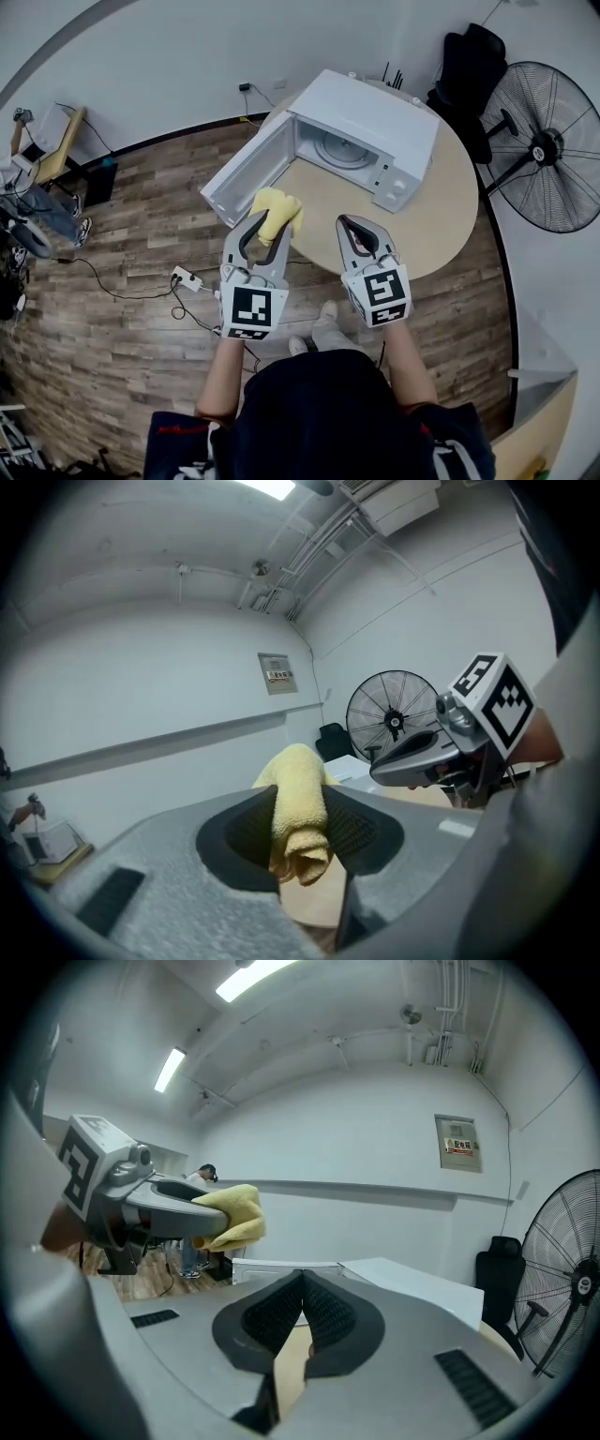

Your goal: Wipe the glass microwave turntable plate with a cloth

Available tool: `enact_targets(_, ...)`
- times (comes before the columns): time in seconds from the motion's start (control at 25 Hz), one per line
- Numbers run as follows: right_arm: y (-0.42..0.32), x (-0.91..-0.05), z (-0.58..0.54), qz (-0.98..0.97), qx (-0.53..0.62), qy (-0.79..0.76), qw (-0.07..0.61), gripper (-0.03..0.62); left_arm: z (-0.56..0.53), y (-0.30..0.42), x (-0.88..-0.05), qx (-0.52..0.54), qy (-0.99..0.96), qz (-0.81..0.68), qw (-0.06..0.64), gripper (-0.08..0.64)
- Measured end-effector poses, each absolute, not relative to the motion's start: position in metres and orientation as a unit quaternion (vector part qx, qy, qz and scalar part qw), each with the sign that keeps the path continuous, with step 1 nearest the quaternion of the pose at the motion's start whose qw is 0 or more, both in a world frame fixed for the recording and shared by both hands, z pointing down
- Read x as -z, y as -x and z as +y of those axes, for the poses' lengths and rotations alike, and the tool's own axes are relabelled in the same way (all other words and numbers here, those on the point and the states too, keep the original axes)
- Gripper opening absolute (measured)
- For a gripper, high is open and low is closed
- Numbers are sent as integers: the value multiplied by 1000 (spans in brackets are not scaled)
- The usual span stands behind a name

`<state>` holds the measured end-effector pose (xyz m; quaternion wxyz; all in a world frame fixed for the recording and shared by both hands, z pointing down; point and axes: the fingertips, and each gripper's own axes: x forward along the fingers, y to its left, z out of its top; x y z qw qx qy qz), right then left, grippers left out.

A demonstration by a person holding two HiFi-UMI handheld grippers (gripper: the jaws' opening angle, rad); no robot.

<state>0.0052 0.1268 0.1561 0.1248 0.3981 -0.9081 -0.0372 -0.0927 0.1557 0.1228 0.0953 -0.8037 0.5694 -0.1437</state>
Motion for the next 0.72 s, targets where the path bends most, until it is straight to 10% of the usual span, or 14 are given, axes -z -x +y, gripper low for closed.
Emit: enact_targets(0.72, -36, -195, 3, -922, 6, -354, 157, 11, 26, 47, -164, 178, 798, 574, 50, 127)
